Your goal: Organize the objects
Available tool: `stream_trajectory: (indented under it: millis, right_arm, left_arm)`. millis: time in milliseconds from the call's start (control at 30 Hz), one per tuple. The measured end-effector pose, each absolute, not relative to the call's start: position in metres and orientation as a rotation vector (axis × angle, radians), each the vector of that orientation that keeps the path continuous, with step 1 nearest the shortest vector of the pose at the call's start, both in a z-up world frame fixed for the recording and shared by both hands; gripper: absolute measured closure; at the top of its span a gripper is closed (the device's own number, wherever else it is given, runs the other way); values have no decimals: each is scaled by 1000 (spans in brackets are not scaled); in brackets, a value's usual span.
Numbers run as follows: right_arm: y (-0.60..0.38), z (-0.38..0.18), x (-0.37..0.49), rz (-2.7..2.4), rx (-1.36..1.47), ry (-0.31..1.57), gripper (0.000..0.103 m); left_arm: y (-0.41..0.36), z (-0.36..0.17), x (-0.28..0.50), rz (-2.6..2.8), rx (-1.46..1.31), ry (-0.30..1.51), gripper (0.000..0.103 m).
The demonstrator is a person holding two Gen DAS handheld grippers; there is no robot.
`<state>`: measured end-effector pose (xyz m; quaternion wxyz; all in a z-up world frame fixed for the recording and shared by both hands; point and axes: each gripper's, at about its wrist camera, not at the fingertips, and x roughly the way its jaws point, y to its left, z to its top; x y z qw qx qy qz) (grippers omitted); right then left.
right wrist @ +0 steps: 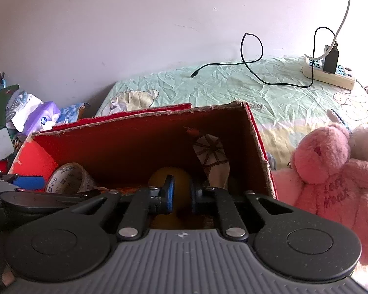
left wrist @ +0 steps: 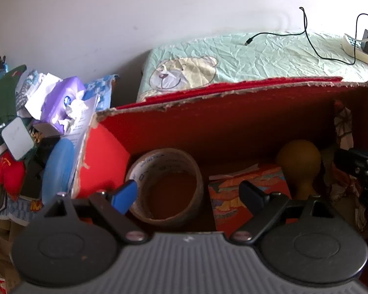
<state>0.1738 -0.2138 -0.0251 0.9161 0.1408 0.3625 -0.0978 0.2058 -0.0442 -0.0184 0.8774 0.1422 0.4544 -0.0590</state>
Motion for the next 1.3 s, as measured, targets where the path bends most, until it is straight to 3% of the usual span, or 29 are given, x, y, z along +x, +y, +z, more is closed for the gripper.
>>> stream_trajectory:
  millis: [1300]
  right_arm:
    - [-213, -27, 177, -141, 295, 780, 91]
  left_arm:
    - [-43, -17, 206, -154, 290, 962, 11]
